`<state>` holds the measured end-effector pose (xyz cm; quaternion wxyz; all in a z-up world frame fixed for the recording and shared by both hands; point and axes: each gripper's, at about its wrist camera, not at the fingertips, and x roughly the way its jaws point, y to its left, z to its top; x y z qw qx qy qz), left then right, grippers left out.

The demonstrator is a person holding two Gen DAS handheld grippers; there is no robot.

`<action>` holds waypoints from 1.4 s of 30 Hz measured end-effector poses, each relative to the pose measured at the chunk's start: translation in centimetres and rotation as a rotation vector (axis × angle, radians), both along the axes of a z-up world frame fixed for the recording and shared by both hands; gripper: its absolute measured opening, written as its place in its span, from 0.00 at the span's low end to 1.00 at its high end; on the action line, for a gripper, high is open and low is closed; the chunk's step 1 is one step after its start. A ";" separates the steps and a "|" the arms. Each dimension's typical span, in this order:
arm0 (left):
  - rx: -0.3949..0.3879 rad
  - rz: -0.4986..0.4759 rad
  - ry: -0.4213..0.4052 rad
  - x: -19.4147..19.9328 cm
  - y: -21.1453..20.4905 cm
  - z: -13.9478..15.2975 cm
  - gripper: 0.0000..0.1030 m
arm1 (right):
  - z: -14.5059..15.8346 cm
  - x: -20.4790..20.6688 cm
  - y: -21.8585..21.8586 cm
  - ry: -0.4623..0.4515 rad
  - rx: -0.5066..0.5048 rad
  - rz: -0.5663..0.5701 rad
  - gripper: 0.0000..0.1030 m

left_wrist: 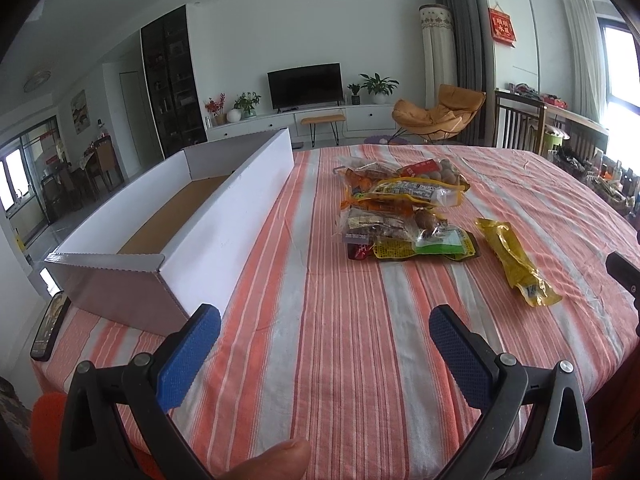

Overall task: Organize snacks
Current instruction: 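Move both tools toward the snack pile on the table, then lower left tool over orange-topped clear jerky bag while right tool approaches yellow packet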

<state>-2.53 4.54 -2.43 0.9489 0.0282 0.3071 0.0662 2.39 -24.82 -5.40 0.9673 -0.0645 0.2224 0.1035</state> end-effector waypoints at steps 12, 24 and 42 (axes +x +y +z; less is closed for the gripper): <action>0.015 -0.033 0.102 1.2 -0.4 -3.3 1.00 | -0.4 0.3 -1.0 0.022 0.039 -0.007 0.99; -0.021 -0.045 0.182 2.0 0.2 -5.0 1.00 | -1.2 0.6 -0.5 0.075 0.028 0.010 0.99; -0.044 -0.030 0.274 3.2 0.8 -6.8 1.00 | -2.8 1.6 -0.8 0.168 0.052 0.008 0.99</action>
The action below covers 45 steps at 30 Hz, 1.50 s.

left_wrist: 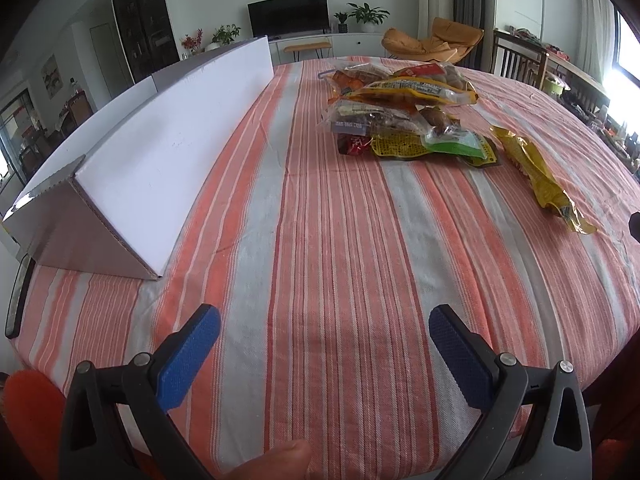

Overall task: Organize snacks
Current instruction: 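Lower left tool over orange-topped clear jerky bag while right tool approaches yellow packet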

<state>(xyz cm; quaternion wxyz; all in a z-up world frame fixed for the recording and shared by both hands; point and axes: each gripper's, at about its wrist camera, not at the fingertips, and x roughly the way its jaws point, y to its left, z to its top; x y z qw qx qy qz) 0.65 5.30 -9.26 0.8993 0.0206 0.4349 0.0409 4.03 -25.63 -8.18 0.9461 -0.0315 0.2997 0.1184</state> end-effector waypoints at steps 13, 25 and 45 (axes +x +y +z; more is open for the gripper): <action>-0.003 0.001 0.039 0.5 0.3 -0.9 1.00 | -0.4 0.4 0.4 0.022 -0.003 0.007 0.99; -0.050 0.004 0.051 0.7 0.9 -1.1 1.00 | -0.7 0.7 0.6 0.034 -0.008 0.012 0.99; -0.078 -0.009 0.064 0.7 1.4 -1.3 1.00 | 0.5 5.2 -2.2 0.204 0.111 0.069 0.99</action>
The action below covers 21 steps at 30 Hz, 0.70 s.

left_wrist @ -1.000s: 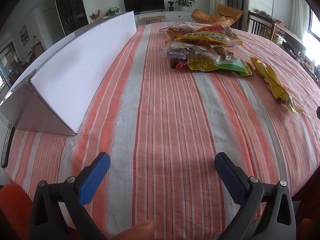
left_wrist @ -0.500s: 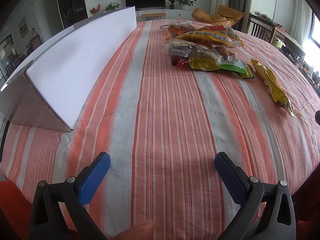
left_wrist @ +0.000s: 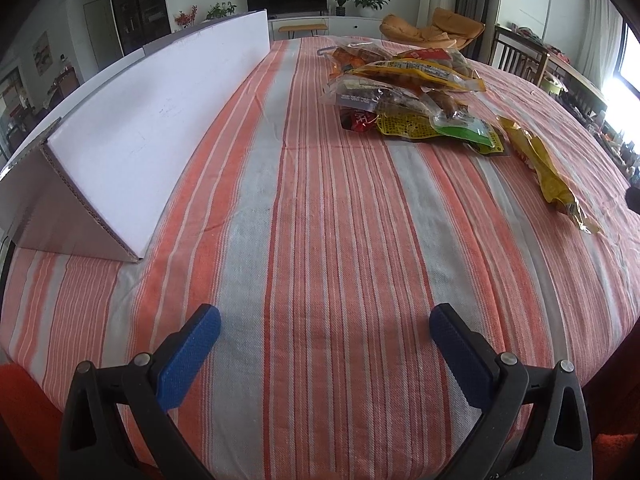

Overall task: Organize snacks
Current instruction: 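Lower left tool over orange-topped clear jerky bag while right tool approaches yellow packet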

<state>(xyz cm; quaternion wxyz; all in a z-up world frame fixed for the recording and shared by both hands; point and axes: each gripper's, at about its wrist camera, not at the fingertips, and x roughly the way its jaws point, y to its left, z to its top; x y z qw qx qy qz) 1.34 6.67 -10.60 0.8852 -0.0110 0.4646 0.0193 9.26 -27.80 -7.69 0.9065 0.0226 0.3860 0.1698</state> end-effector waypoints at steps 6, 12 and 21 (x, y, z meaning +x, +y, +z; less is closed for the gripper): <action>-0.001 0.002 0.000 0.0 0.0 0.0 1.00 | -1.4 4.4 4.0 0.240 -0.034 0.139 0.99; -0.002 -0.021 0.000 -0.2 0.1 0.0 1.00 | -4.5 8.3 7.8 0.329 -0.153 0.125 0.99; -0.001 -0.025 -0.002 -0.2 0.2 0.0 1.00 | -5.3 7.7 6.5 0.303 -0.260 0.095 0.98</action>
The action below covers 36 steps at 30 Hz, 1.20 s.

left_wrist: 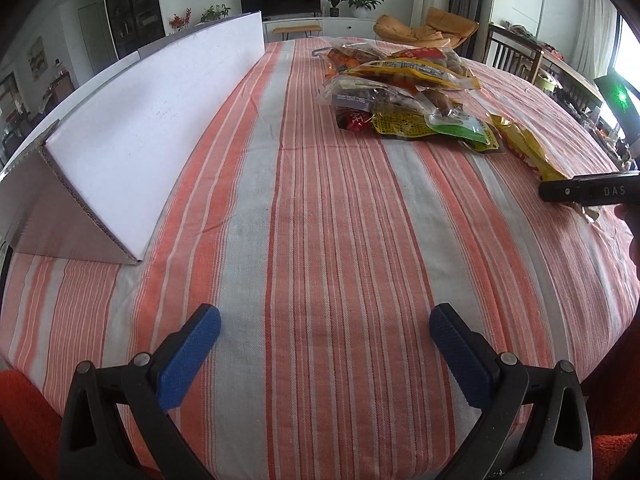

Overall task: Organize snacks
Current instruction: 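Lower left tool over orange-topped clear jerky bag while right tool approaches yellow packet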

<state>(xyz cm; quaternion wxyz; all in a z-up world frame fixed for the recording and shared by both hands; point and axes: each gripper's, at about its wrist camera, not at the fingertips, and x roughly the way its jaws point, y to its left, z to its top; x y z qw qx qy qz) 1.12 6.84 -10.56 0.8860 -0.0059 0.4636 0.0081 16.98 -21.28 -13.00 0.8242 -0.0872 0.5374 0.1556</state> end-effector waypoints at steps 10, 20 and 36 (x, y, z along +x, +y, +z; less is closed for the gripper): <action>0.000 -0.001 -0.008 0.0 0.1 0.0 1.00 | 0.1 3.0 -6.7 -0.060 0.007 -0.086 0.99; 0.000 -0.004 -0.014 -0.1 0.0 0.0 1.00 | -0.6 3.1 -5.7 -0.078 0.020 0.111 1.00; -0.070 -0.157 0.057 2.1 0.0 1.1 1.00 | -0.8 0.3 -5.4 -0.197 0.082 0.220 1.00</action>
